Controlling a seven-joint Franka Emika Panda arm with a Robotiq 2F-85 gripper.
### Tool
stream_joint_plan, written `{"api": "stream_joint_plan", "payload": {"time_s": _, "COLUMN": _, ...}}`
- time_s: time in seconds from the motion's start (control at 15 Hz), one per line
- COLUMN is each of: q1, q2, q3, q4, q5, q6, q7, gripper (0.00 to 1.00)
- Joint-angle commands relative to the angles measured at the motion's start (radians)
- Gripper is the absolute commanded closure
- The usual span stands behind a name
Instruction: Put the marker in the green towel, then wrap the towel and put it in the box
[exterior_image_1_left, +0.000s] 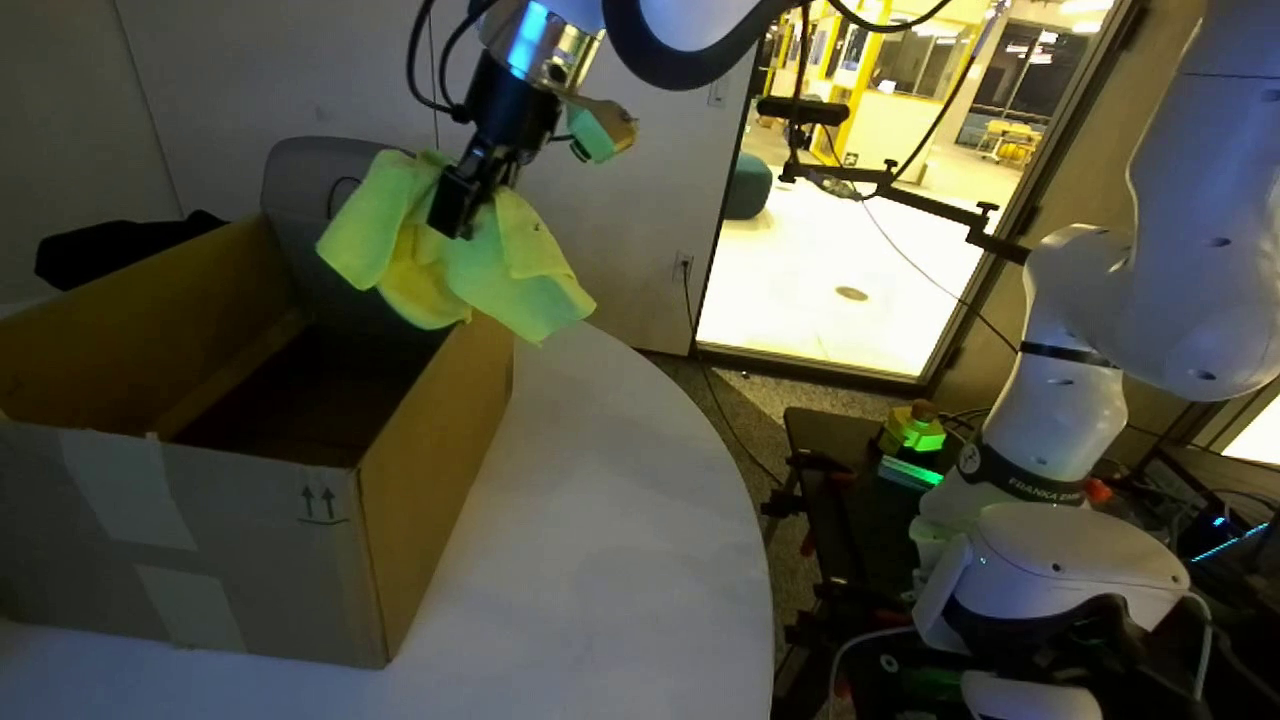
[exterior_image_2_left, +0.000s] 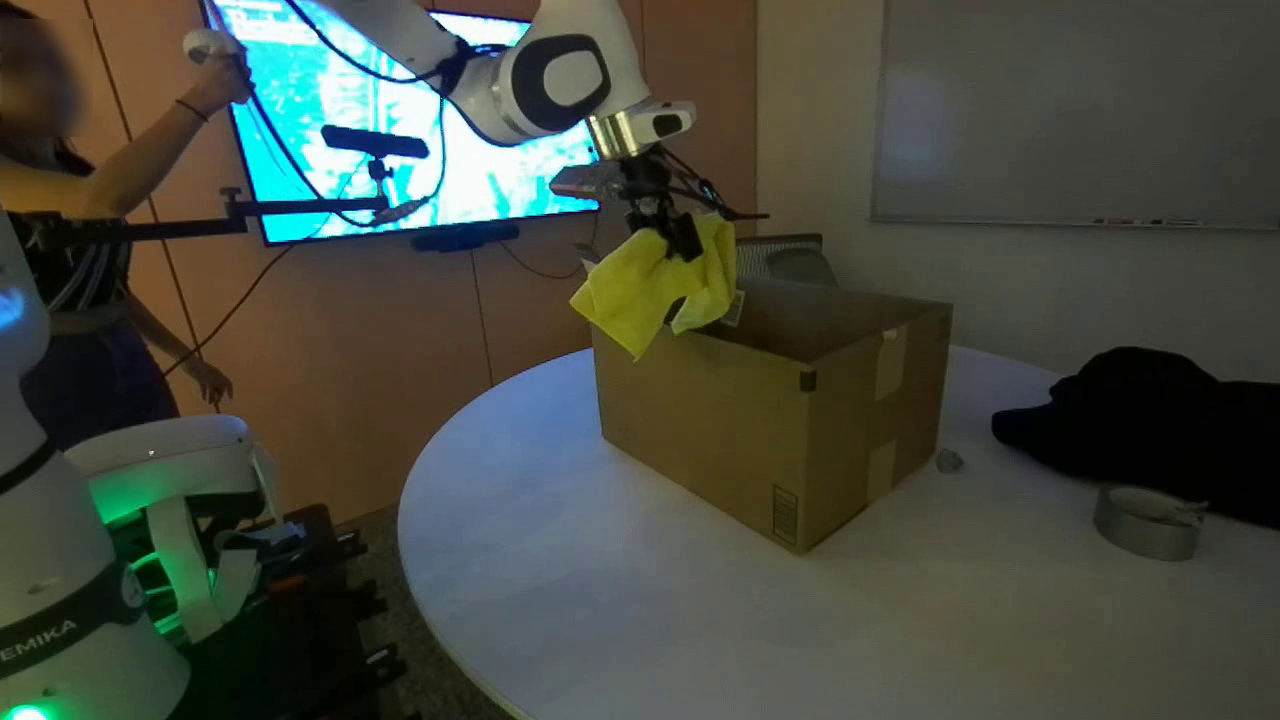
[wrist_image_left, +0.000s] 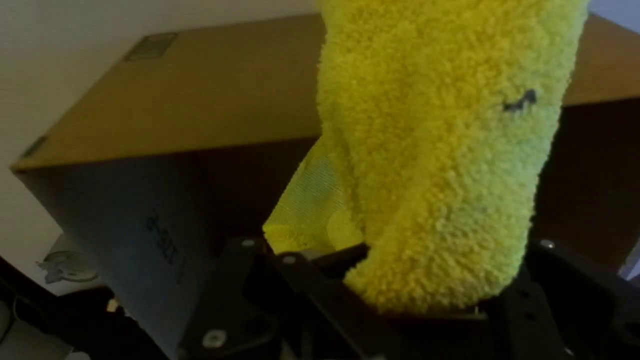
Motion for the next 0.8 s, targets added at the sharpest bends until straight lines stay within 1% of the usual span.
{"api": "stream_joint_plan", "payload": {"time_s": 0.0, "q1": 0.046, "q2": 0.198, "q3": 0.01, "q4": 0.253, "q5": -0.057, "q6": 0.013, "q7": 0.12, "gripper": 0.99}}
{"api": "stream_joint_plan", "payload": {"time_s": 0.33, "q1": 0.124, "q2": 0.42, "q3": -0.018, "q4": 0.513, "q5": -0.108, "q6": -0.044, "q7": 0.182, "gripper": 0.99}}
{"api": "stream_joint_plan", "payload": {"time_s": 0.6, "q1": 0.159, "q2": 0.585, "q3": -0.046, "q4": 0.7, "q5": -0.102, "q6": -0.119, "q7": 0.203, "gripper": 1.0}}
{"api": "stream_joint_plan", "payload": {"time_s": 0.73, "q1": 0.174, "q2": 0.654, "q3": -0.074, "q4": 0.782, "q5": -0.109, "q6": -0.159, "q7": 0.229, "gripper": 1.0}}
